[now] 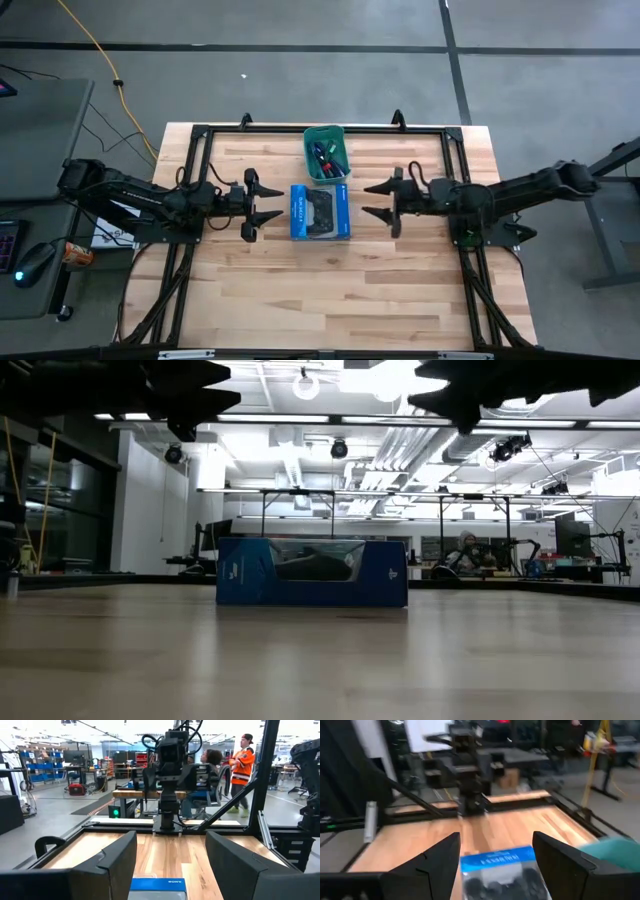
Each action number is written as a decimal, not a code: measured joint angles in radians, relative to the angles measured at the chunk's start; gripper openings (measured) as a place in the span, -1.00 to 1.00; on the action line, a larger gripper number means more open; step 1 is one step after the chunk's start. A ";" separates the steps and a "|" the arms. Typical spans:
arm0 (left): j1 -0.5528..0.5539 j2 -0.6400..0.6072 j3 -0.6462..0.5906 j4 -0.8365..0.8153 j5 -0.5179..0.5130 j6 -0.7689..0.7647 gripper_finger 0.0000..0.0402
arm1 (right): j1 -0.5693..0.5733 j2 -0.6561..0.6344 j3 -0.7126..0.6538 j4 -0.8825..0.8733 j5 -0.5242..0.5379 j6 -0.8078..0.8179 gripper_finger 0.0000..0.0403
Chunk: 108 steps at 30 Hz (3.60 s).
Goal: Pick and place USB-C Cables
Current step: Return to Home Position
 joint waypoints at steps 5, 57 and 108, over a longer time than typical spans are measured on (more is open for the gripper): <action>0.000 0.000 0.000 0.000 -0.001 -0.001 0.08 | 0.015 -0.022 0.001 0.007 -0.048 -0.055 0.19; -0.014 -0.733 -0.088 -0.765 -0.042 -0.084 -1.00 | 0.013 -0.021 0.009 -0.021 -0.050 -0.057 0.19; 0.051 -0.929 -0.243 -0.761 0.061 -0.168 -0.98 | 0.011 -0.090 0.009 -0.096 -0.034 0.003 -0.41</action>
